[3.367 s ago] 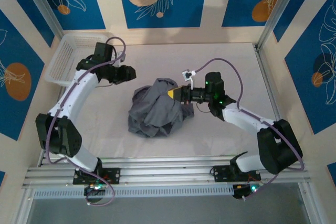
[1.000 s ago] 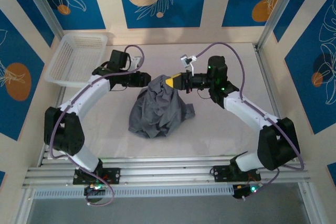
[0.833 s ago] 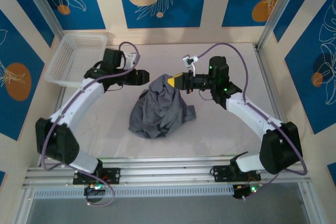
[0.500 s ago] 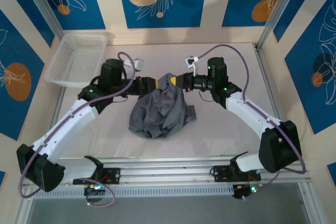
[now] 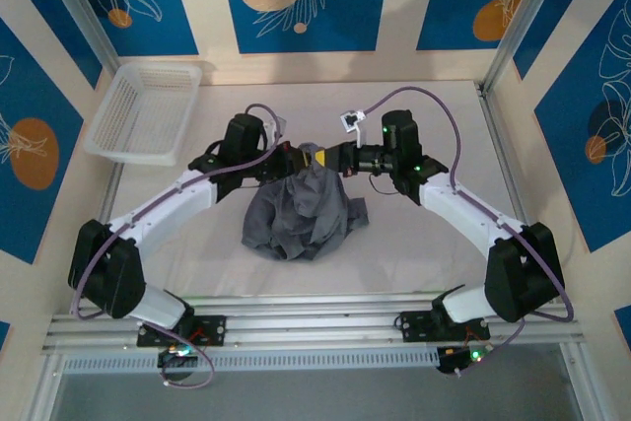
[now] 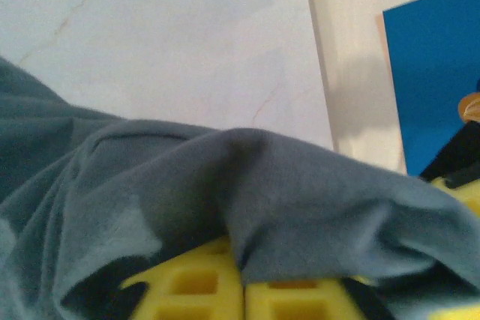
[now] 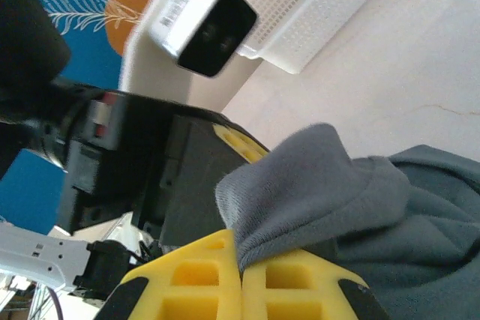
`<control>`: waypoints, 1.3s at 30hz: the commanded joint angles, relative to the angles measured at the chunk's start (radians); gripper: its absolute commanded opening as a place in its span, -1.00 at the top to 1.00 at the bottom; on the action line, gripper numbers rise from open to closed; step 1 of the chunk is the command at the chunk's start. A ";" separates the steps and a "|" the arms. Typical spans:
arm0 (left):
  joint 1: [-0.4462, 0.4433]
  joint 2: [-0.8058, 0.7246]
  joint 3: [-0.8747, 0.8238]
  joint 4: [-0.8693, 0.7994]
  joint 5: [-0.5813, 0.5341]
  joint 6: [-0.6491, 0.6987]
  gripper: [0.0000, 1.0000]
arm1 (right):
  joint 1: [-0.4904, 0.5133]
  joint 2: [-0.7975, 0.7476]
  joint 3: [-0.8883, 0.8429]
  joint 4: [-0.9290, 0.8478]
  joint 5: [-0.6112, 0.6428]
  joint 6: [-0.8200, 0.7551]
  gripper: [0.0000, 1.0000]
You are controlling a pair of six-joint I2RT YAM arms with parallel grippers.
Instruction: Fold the inside-out t-shirt
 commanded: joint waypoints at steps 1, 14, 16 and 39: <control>0.036 -0.040 0.081 -0.001 0.040 -0.046 1.00 | -0.039 -0.013 -0.002 -0.087 0.066 0.007 1.00; 0.049 0.024 0.253 -0.050 0.308 -0.107 1.00 | -0.160 -0.037 -0.076 -0.146 0.077 -0.062 0.12; 0.048 0.029 0.255 -0.062 0.303 -0.100 1.00 | -0.137 -0.145 -0.114 -0.083 0.169 -0.031 0.07; 0.165 -0.092 0.214 -0.370 -0.032 0.083 0.37 | 0.107 -0.149 -0.217 0.381 0.220 0.015 1.00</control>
